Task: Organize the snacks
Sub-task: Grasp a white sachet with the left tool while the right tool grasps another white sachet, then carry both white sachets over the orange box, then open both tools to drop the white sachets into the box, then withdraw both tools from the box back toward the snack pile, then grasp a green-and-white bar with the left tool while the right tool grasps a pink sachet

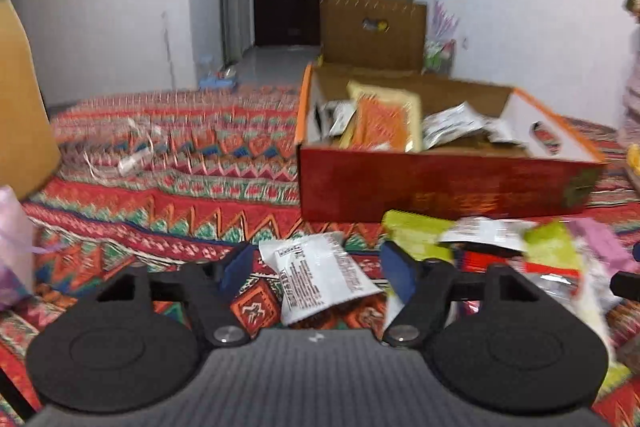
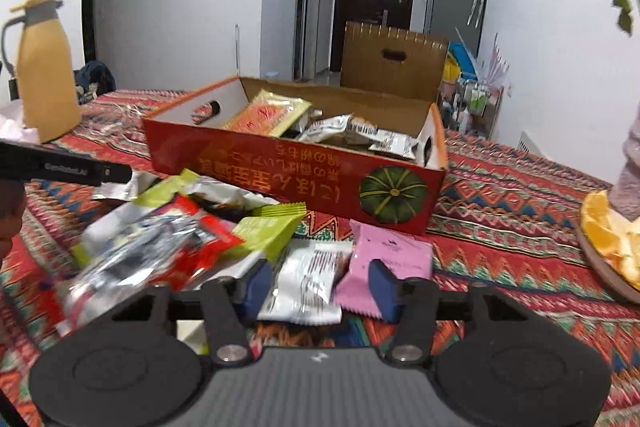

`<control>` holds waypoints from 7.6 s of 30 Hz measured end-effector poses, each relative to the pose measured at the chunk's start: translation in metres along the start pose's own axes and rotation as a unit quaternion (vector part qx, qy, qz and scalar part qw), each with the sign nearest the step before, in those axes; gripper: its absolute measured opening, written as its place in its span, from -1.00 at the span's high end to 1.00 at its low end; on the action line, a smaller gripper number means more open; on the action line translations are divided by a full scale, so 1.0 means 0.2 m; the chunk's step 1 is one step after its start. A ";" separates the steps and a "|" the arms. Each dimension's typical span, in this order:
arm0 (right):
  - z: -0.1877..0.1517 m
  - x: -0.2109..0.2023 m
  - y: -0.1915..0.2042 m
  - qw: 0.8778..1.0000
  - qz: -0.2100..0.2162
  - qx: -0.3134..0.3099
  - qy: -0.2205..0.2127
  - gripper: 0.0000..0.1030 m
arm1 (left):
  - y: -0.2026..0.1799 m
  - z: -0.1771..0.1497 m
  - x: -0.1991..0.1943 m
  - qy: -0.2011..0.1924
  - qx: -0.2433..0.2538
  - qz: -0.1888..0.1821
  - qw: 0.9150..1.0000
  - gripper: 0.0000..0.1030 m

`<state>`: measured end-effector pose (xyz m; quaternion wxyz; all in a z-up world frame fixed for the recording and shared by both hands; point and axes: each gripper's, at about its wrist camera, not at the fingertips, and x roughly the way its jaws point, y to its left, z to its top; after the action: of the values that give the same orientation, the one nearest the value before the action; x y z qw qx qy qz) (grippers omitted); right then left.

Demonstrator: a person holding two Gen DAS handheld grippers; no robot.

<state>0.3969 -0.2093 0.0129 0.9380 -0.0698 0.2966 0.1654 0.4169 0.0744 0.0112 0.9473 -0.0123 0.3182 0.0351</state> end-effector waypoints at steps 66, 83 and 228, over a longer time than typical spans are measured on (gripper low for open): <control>-0.70 -0.94 0.20 0.996 0.040 0.072 -0.023 0.35 | -0.30 -0.66 -1.13 -0.009 0.001 -0.084 0.996 0.14; 0.30 -0.26 -0.11 0.990 0.076 0.015 -0.115 0.35 | -0.36 0.40 -0.36 -0.079 0.005 -0.120 0.990 0.13; -0.39 -0.41 -0.04 0.996 -0.017 0.086 -0.007 -0.17 | 0.14 -0.38 -0.59 0.027 -0.038 0.018 0.999 0.28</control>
<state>0.2940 -0.2568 -0.0026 0.9451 0.0077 0.3023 0.1241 0.2753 0.0923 0.0214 0.9365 -0.0432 0.3420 0.0639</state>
